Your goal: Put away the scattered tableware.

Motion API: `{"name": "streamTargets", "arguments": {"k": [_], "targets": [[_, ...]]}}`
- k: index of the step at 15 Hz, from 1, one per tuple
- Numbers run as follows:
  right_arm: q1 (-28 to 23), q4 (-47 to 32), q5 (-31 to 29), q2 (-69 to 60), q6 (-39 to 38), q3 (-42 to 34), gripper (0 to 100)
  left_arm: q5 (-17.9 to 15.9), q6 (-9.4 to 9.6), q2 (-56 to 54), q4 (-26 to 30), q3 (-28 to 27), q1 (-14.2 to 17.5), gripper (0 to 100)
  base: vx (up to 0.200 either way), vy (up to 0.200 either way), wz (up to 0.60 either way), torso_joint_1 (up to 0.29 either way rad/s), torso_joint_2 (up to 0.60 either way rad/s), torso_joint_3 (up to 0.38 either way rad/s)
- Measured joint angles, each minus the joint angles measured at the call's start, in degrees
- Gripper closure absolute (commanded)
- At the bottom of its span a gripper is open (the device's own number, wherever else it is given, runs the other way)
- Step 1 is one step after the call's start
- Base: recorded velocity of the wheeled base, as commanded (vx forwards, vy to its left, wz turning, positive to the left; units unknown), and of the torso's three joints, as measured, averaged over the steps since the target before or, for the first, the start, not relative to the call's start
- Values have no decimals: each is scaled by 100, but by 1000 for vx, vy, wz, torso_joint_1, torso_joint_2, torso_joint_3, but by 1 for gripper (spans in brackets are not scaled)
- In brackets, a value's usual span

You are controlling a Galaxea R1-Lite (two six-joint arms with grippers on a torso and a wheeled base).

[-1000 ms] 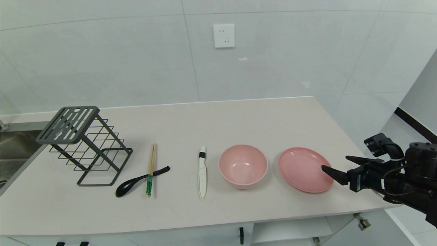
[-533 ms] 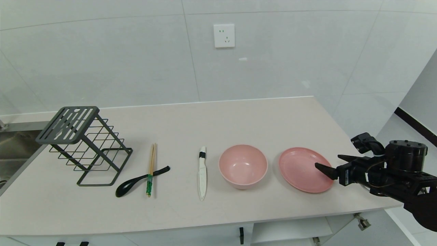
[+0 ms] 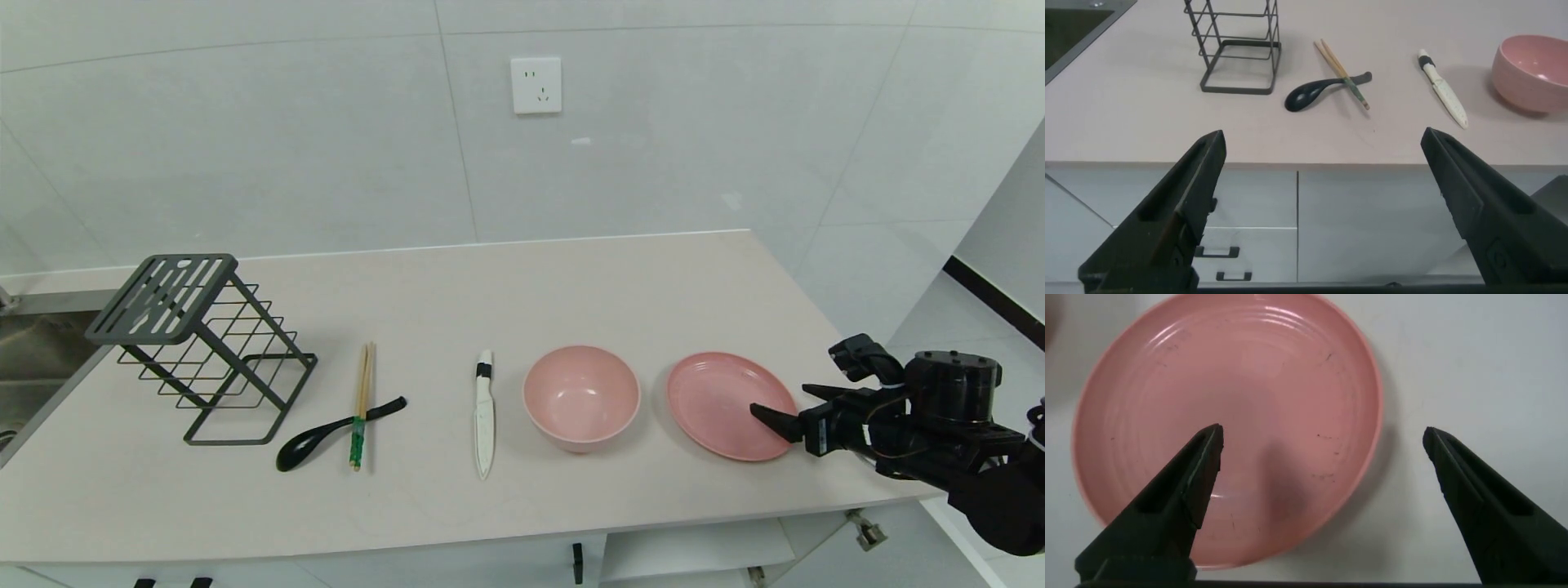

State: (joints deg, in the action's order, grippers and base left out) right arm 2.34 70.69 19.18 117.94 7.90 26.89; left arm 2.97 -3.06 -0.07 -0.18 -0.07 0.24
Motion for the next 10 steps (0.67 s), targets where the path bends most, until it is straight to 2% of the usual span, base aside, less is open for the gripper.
{"name": "streamTargets", "arguments": {"k": [10], "targets": [[236,2,20,184,-21,-2,0,0,0,0,2,0,0,0,0,0,0,0,0,0]]}}
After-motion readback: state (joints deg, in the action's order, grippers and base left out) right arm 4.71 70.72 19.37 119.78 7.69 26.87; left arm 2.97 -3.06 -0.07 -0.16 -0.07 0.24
